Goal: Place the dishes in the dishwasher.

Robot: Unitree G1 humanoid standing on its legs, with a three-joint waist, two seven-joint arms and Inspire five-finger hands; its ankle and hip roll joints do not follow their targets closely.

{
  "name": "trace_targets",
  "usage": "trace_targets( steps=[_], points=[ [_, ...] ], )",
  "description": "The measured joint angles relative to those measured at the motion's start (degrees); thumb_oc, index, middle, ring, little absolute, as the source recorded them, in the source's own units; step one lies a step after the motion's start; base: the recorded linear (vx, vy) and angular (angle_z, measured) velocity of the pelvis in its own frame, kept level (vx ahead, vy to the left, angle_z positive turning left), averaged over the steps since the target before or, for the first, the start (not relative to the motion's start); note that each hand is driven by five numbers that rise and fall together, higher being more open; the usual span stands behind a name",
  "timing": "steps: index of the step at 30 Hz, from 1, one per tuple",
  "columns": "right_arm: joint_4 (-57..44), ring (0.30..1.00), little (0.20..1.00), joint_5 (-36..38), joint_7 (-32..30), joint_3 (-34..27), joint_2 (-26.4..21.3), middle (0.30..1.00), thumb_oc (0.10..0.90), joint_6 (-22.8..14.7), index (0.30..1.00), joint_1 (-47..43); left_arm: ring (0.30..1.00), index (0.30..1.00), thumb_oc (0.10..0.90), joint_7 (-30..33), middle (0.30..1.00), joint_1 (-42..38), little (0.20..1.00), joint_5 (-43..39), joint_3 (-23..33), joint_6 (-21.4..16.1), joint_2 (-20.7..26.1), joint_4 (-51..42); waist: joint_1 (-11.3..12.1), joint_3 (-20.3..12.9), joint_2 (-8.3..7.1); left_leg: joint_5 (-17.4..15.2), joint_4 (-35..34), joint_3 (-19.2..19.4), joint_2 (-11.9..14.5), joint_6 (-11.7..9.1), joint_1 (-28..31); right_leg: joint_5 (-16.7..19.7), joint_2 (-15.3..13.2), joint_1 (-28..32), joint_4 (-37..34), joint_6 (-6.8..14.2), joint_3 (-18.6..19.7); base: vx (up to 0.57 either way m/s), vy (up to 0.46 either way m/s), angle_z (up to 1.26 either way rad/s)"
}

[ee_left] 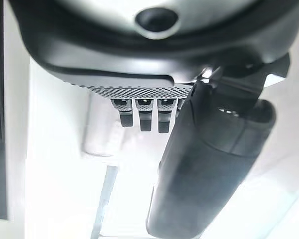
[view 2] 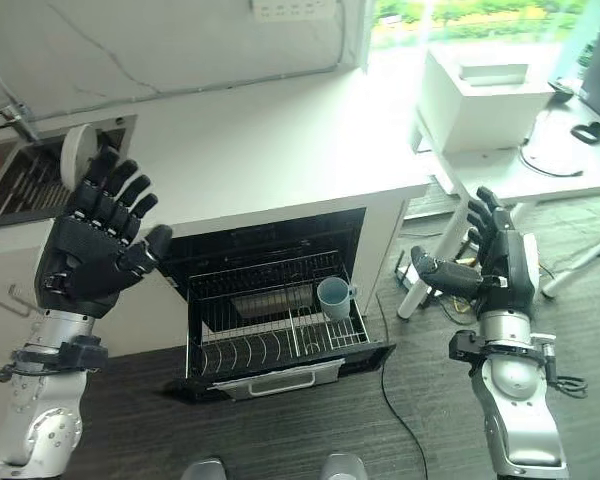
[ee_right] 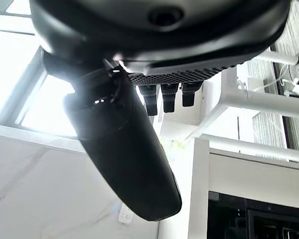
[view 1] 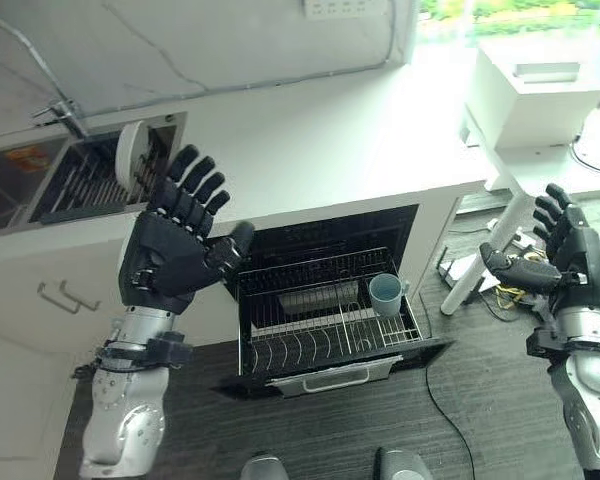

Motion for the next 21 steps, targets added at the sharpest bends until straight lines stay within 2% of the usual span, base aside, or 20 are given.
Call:
trace_targets(
  steps=[1,2,3,4,5,6,7,8,9,10,11,12,13,14,16,17,18,19,20,21],
  points=[
    [-0.1,0.900,0.900,0.0,-0.4,-1.3,0.2,0.900,0.800,0.0,0.900,0.0,0.900,0.900,0.800,0.1,0.900,-0.1,0.900,0.0,-0.6,0.0,0.1,0.2,-0.6,-0.7,1.12,0.0,1.2,0.2,1.0,0.0,-1.6,0.9,-1.1,-0.2,-0.8,1.6,0.4,-0.05,0.890,-0.20],
    [-0.6,0.900,0.900,0.0,-1.3,-2.4,0.2,0.900,0.800,0.1,0.900,0.0,0.900,0.900,0.800,-0.1,0.900,-0.1,0.900,0.0,-0.8,0.0,0.1,0.0,-0.7,-1.0,1.25,0.0,1.6,2.1,2.0,0.1,-1.9,2.0,-3.0,-0.7,-1.7,3.6,1.2,-0.05,0.958,-0.18],
    [-2.4,0.900,0.900,-0.1,-1.8,-4.3,-0.2,0.900,0.800,0.1,0.900,0.2,0.900,0.900,0.800,-0.4,0.900,-0.2,0.900,0.0,-0.8,-0.1,0.1,0.2,-1.1,-1.5,1.83,-0.2,1.2,4.1,0.5,-0.6,-1.4,4.7,-6.9,-0.6,-3.8,8.1,2.2,-0.09,1.117,-0.22],
    [-3.9,0.900,0.900,-0.1,-1.7,-5.3,0.7,0.900,0.800,0.5,0.900,0.2,0.900,0.900,0.800,-0.9,0.900,-0.5,0.900,-0.2,-0.6,-0.1,1.7,1.6,-1.1,-1.6,-0.07,-3.4,3.8,6.7,-5.6,-3.4,-2.0,8.7,-13.2,-0.8,-5.3,6.5,3.1,-0.12,0.980,-0.23],
    [-7.6,0.900,0.900,-0.1,-1.2,-5.5,1.8,0.900,0.800,0.7,0.900,1.8,0.900,0.900,0.800,-1.3,0.900,1.6,0.900,-1.2,1.5,-0.1,3.4,1.8,-0.7,-1.8,0.45,-8.3,10.8,10.6,-13.1,5.0,-4.0,31.0,-19.4,-1.7,-11.6,0.9,5.9,-0.25,1.239,-0.23],
    [-8.5,0.900,0.900,0.0,-1.2,-5.7,2.8,0.900,0.800,0.5,0.900,3.6,0.900,0.900,0.800,-1.6,0.900,1.5,0.900,-2.7,3.6,-0.2,4.3,1.7,0.4,-1.9,0.35,-10.2,13.6,11.4,-14.8,8.0,-5.3,34.1,-20.0,-2.7,-10.4,-0.2,6.8,-0.29,1.151,-0.08],
    [-9.5,0.900,0.900,0.0,-1.8,-7.8,3.8,0.900,0.800,-1.7,0.900,9.9,0.900,0.900,0.800,-2.3,0.900,0.4,0.900,-3.1,5.7,-1.5,5.4,3.0,1.6,-2.1,-0.65,-11.3,15.9,10.7,-20.9,12.4,-7.3,40.8,-22.0,-7.9,-5.7,-7.4,7.8,-0.32,1.076,0.22],
    [-9.8,0.900,0.900,0.0,-1.9,-8.2,5.7,0.900,0.800,-1.0,0.900,12.7,0.900,0.900,0.800,-1.9,0.900,0.1,0.900,-2.9,7.2,-1.6,8.3,3.2,2.1,-2.5,-2.05,-11.4,16.9,11.6,-22.4,15.6,-8.4,40.9,-22.8,-11.0,-1.0,-7.6,8.1,-0.20,0.656,0.11],
    [-10.3,0.900,0.900,0.0,-2.2,-8.1,8.0,0.900,0.800,1.1,0.900,13.1,0.900,0.900,0.800,-1.2,0.900,0.5,0.900,-2.5,8.6,-1.9,8.1,2.6,4.0,-2.9,-1.15,-10.2,14.8,13.0,-22.7,18.2,-8.6,39.5,-21.9,-14.0,0.5,-6.7,0.4,-0.12,0.577,-0.41],
    [-10.1,0.900,0.900,0.0,-3.9,-4.1,8.8,0.900,0.800,1.3,0.900,8.1,0.900,0.900,0.800,-0.6,0.900,1.7,0.900,-2.5,10.1,-2.4,8.0,2.4,5.0,-3.7,0.61,-6.7,8.3,14.1,-22.9,18.4,-8.2,28.2,-16.1,-15.6,2.8,0.0,-5.1,-0.08,0.440,-0.48],
    [-10.3,0.900,0.900,0.0,-4.0,-0.7,6.9,0.900,0.800,1.2,0.900,5.1,0.900,0.900,0.800,-0.7,0.900,1.6,0.900,-2.5,9.0,-2.3,7.6,2.3,5.2,-3.9,1.36,-1.9,-1.8,13.6,-25.0,9.8,-6.0,19.9,-9.9,-13.7,4.2,-0.3,-7.1,-0.08,0.459,0.51],
    [-10.8,0.900,0.900,-0.1,-4.4,2.2,6.2,0.900,0.800,0.6,0.900,4.2,0.900,0.900,0.800,-1.0,0.900,0.0,0.900,-2.3,6.7,-2.1,10.8,2.6,2.4,-3.8,-2.19,-10.2,8.8,15.4,-23.7,12.3,-9.8,15.3,-8.5,-7.4,1.3,-2.4,-5.0,-0.10,0.339,1.05],
    [-10.6,0.900,0.900,0.0,-4.3,3.7,3.9,0.900,0.800,0.0,0.900,3.0,0.900,0.900,0.800,-1.1,0.900,-0.8,0.900,-2.1,5.6,-2.1,12.8,1.6,3.6,-4.6,-3.49,-12.8,14.3,11.3,-17.1,13.2,-10.3,10.6,-7.1,-6.1,2.3,3.4,-1.7,-0.08,0.361,1.13],
    [-10.4,0.900,0.900,0.0,-3.6,3.7,2.9,0.900,0.800,-0.4,0.900,2.2,0.900,0.900,0.800,-0.8,0.900,-1.4,0.900,-1.9,5.0,-2.3,10.6,0.5,4.0,-3.9,-3.37,-11.6,14.8,13.6,-15.8,14.5,-10.4,5.6,-6.3,-5.7,6.2,5.5,-2.6,-0.05,0.258,0.34],
    [-10.3,0.900,0.900,0.1,-3.0,3.7,2.9,0.900,0.800,-0.5,0.900,1.5,0.900,0.900,0.800,1.1,0.900,0.8,0.900,0.5,4.0,-2.2,8.3,-0.6,5.3,-3.9,-3.43,-6.4,5.4,14.2,-18.7,16.5,-6.8,-1.0,0.1,-6.6,8.4,0.5,-7.1,-0.03,0.146,0.25],
    [-10.3,0.900,0.900,0.1,-3.2,3.5,2.6,0.900,0.800,-1.1,0.900,1.2,0.900,0.900,0.800,2.2,0.900,1.9,0.900,1.8,3.6,-1.9,8.7,-0.6,5.4,-3.9,-3.49,-3.6,-1.5,15.1,-20.6,11.2,-3.8,-1.0,4.1,-6.7,7.3,-1.0,-8.3,-0.04,0.081,0.32],
    [-10.0,0.900,0.900,0.1,-3.3,3.5,2.6,0.900,0.800,-1.8,0.900,0.6,0.900,0.900,0.800,2.9,0.900,2.5,0.900,2.6,3.6,-2.0,9.2,-0.4,4.8,-4.0,-5.73,-7.5,1.0,16.1,-21.6,0.4,-4.5,1.0,4.5,-6.6,4.0,-6.0,-8.1,-0.03,0.052,0.70],
    [-8.9,0.900,0.900,0.1,-3.4,2.9,2.6,0.900,0.800,-3.1,0.900,-0.6,0.900,0.900,0.800,2.9,0.900,1.5,0.900,2.7,3.3,-2.1,12.5,-0.4,3.4,-4.1,-7.81,-10.2,13.7,13.0,-21.0,12.5,-8.9,1.9,0.8,-7.0,2.9,-4.4,-4.7,-0.04,0.042,0.43],
    [-7.8,0.900,0.900,0.1,-3.6,2.4,1.0,0.900,0.800,-3.2,0.900,-2.7,0.900,0.900,0.800,3.0,0.900,1.7,0.900,3.2,3.6,-2.1,12.4,-1.1,3.9,-4.5,-4.76,-11.5,12.8,7.9,-14.6,10.4,-8.3,0.4,2.1,-8.6,5.6,1.7,-3.6,-0.04,0.013,0.20],
    [-6.8,0.900,0.900,0.1,-3.6,2.6,1.9,0.900,0.800,-3.3,0.900,-3.2,0.900,0.900,0.800,3.2,0.900,1.7,0.900,3.4,3.5,-2.2,11.2,-0.7,4.5,-3.8,-4.83,-11.8,13.3,9.6,-16.5,10.7,-7.9,0.2,1.1,-8.9,6.0,1.1,-1.8,-0.05,0.004,-0.31]
  ],
)
